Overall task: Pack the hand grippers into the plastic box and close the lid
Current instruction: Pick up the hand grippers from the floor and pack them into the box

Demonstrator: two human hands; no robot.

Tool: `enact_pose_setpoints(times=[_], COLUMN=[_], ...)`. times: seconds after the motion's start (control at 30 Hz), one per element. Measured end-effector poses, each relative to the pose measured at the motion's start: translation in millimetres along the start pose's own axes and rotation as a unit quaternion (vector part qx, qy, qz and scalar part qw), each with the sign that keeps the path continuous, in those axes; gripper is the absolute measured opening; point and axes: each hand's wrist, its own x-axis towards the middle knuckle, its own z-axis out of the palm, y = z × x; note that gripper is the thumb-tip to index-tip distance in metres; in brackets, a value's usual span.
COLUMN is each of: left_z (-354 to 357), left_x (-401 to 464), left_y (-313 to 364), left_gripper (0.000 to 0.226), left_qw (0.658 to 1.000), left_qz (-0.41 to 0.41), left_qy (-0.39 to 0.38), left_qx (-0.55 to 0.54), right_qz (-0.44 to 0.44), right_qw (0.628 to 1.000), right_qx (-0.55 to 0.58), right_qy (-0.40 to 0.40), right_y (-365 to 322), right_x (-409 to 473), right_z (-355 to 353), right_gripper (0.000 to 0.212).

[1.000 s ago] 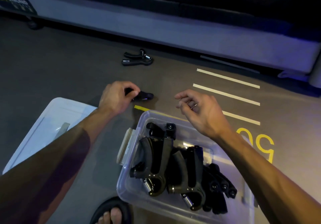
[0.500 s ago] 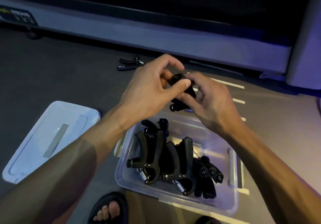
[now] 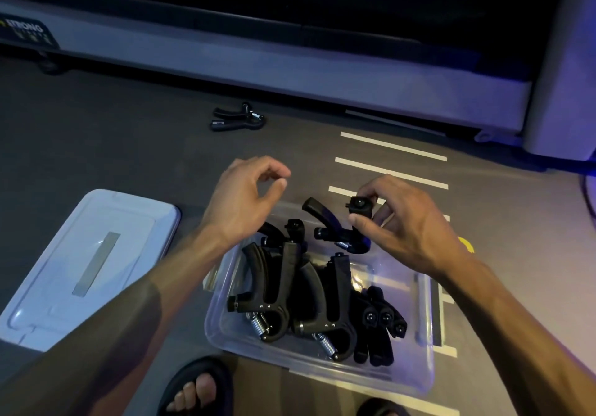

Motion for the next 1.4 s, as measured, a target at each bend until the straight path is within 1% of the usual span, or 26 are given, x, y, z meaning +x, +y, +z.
enact_pose_setpoints(times=[0.1,0.2,0.43,0.7,0.9,1.0,1.17,1.4], left_z=[9.2,16.8,30.4,36.1,36.8,37.5,37.8,38.4], left_x=[-3.0,-6.9,-15.8,-17.7,-18.5,-18.3,-18.6,-18.4], left_y=[-15.0,-28.0,-42.9,-48.6,-49.5,-50.1,-50.9,-51.2], left_gripper=[0.013,0.012,0.010,0.015,0.029,0.035,0.038,0.033], left_qw=[0.999,0.999,0.998,0.998,0.998,0.998,0.998,0.998], left_qz=[-0.004,-0.015,-0.032,-0.034,-0.038,-0.036,-0.036,-0.040], left_qy=[0.023,0.026,-0.011,-0.020,-0.020,-0.020,-0.019,-0.025], left_qx=[0.030,0.039,0.051,0.055,0.050,0.052,0.050,0.047], right_qz=[0.004,0.004,0.027,0.051,0.072,0.067,0.052,0.047], right_qw=[1.000,0.999,1.000,0.998,0.995,0.994,0.991,0.989], right_qx=[0.000,0.010,0.007,-0.014,-0.052,-0.077,-0.104,-0.124], right_qy=[-0.030,-0.035,-0.009,-0.017,-0.041,-0.042,-0.067,-0.060], right_y=[3.9,7.3,22.3,32.8,31.8,31.3,34.8,40.3], right_x=[-1.2,-2.1,-10.8,-18.5,-17.6,-19.0,-21.9,-25.8], right_z=[3.7,14.3,42.6,53.7,56.4,58.0,63.7,67.4], right_gripper=[0.024,0.020,0.022,0.023,0.020,0.018,0.024,0.030])
